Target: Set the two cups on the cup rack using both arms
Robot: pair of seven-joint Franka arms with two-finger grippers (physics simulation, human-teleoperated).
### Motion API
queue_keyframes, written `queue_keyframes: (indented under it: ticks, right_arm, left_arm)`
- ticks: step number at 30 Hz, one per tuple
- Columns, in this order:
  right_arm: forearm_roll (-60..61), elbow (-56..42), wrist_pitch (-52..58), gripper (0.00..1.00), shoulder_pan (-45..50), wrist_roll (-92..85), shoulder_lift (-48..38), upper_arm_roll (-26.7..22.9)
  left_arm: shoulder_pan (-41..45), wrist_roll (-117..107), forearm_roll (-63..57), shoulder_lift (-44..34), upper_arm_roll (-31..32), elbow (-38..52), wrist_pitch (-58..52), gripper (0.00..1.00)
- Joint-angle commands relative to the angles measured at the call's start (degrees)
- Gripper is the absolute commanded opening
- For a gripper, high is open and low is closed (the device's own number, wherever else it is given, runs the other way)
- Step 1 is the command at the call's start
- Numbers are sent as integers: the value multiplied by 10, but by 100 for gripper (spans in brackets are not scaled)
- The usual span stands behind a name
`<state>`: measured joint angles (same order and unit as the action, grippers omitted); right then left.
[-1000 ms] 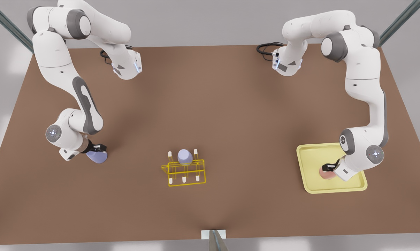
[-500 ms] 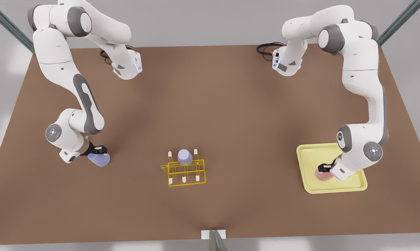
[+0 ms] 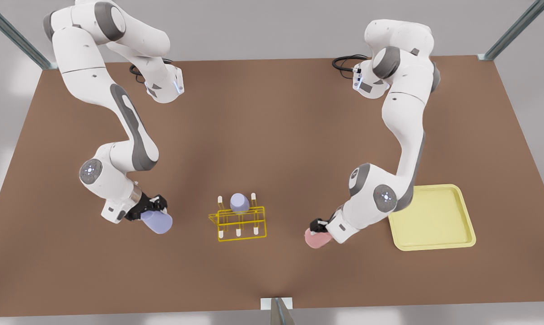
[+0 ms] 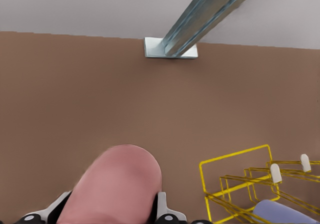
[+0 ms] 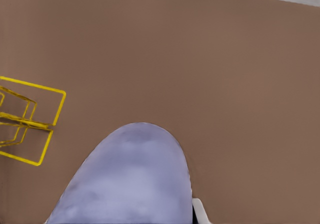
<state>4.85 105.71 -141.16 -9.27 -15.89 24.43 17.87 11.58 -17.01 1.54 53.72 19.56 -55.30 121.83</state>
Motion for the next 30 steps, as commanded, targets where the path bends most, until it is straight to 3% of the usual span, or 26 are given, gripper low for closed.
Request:
queue_keyframes:
  ticks: [1, 11, 22, 24, 25, 30]
  right_arm:
    - [-1, -21, 3, 83, 6, -6, 3, 11]
    - [-1, -195, -7, 83, 58, -2, 108, 27]
    - [1, -201, -19, 83, 56, -6, 140, 94]
    - [1, -197, -17, 83, 54, -6, 140, 102]
    - [1, -194, -17, 83, 50, -7, 141, 109]
    - [1, -180, 5, 83, 39, -33, 140, 124]
  left_arm:
    - [18, -292, 25, 7, 0, 17, -22, 80]
    - [115, -364, 67, 55, -4, 72, 113, 81]
    - [138, -374, 68, 76, -10, 75, 168, 81]
    - [142, -373, 68, 78, -10, 74, 168, 87]
    - [143, -372, 67, 81, -11, 74, 171, 100]
    - [142, -371, 68, 80, -13, 74, 177, 100]
